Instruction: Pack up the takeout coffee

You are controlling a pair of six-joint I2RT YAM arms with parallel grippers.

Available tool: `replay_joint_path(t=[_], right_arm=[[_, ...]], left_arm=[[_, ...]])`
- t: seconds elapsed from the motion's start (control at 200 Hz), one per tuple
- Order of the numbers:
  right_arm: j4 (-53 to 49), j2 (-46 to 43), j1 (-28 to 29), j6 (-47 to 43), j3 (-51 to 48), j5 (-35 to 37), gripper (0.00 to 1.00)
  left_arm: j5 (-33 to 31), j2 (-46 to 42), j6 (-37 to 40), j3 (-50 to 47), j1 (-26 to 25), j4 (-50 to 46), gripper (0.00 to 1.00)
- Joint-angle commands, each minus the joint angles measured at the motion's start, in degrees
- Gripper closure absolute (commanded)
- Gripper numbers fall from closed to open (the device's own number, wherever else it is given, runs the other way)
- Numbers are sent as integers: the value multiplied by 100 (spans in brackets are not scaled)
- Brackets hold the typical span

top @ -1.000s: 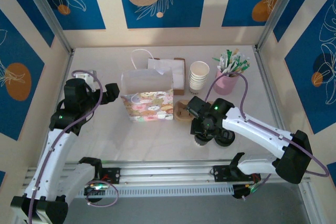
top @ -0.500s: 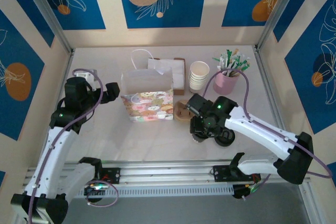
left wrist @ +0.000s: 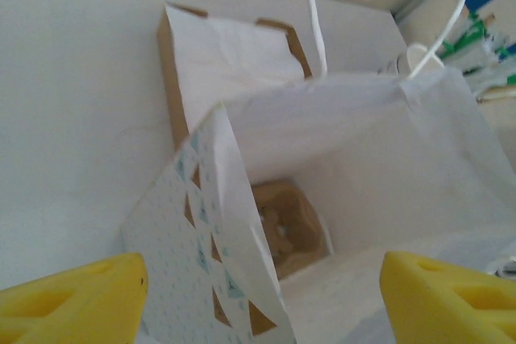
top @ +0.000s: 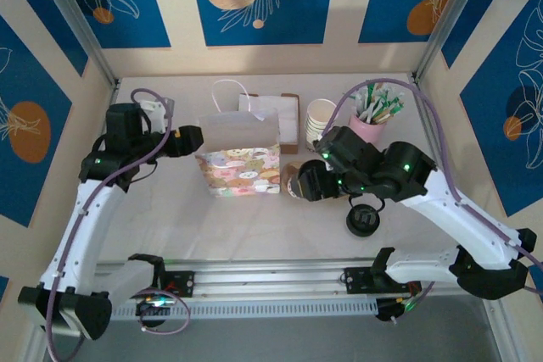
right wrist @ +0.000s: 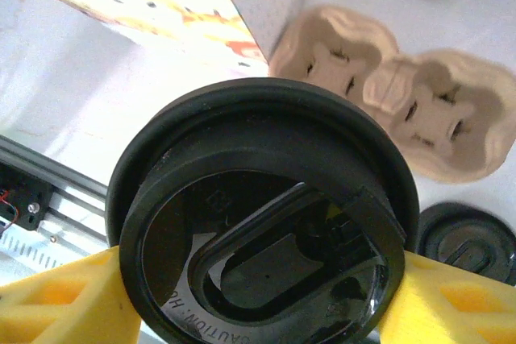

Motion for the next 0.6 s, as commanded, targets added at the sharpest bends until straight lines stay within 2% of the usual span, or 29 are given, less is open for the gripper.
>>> replay_joint_path(t=[0.0,0.14,0.23,0.32,0.42,0.525,0.595], right_arm=[[91,-6,40,-694,420,277,32],[359,159,48,-1075,853,306,33],[466,255,62,-1257,1054,346,33],[539,295,72,-1361,1215,395,33],[568,321,100,-1428,1407,348,33],[605,322,145,-1532,1450,294,33],[611,327,158,-1592,1446,294,33]], left_arm=[[444,169,367,320,-99,-550,28],[25,537,746,607,-338,-1035,34],[-336,768,1050,765,-423,-1296,49],[-1222,852,1166,870,-426,-1468,62],[-1612,783,1347,860,-427,-1363,71],[-1419,759,1594,1056,-426,-1420,73],[-1392,808,1706,1259,-426,-1532,70]])
